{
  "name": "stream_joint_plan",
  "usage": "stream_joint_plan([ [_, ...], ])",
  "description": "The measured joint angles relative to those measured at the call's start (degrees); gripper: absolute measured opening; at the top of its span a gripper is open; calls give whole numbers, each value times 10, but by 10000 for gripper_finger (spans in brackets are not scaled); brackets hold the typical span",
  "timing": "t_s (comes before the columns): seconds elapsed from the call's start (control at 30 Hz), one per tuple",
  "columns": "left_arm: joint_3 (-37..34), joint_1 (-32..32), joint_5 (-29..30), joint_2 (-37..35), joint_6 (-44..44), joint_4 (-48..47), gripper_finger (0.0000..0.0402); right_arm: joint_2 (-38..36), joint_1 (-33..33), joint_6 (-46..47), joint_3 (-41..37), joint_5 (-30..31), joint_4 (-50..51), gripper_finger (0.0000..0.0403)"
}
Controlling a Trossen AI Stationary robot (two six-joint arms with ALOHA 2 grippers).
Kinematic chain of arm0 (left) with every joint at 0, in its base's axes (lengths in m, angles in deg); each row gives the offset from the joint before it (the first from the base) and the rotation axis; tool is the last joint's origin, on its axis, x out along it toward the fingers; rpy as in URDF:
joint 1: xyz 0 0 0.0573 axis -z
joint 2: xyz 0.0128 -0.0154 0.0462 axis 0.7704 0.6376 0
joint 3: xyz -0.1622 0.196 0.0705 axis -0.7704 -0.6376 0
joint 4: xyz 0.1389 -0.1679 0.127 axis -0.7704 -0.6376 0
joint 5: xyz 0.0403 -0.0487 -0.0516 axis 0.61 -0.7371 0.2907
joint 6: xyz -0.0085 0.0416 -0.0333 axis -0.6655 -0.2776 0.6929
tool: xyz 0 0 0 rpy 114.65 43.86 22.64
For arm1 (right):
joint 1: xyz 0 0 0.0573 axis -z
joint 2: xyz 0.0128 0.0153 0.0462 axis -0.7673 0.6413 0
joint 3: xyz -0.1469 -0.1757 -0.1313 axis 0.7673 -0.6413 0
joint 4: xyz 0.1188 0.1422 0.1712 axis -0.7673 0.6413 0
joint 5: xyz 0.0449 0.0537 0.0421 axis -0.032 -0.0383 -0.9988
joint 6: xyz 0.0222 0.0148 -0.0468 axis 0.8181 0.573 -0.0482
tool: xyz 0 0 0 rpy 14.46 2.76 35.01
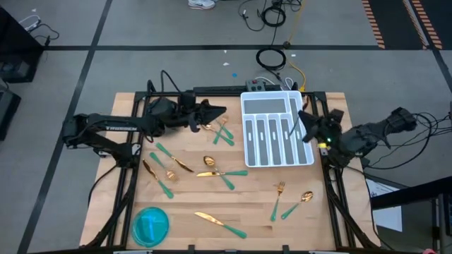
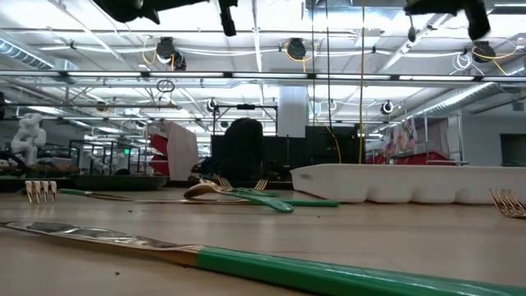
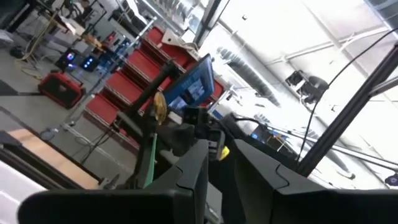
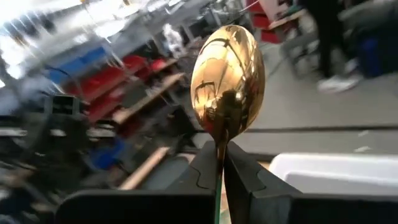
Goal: Sort silverware
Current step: Put the green spoon into the white silverware organizer
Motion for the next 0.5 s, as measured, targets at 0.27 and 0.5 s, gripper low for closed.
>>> stream_joint_plan([
  [0.27, 0, 0, 0, -48, -75, -11, 82, 181, 125, -357, 226, -494, 14, 0],
  [0.5, 0, 0, -3, -85, -95, -38, 82, 265, 271, -494, 407, -932, 8, 0],
])
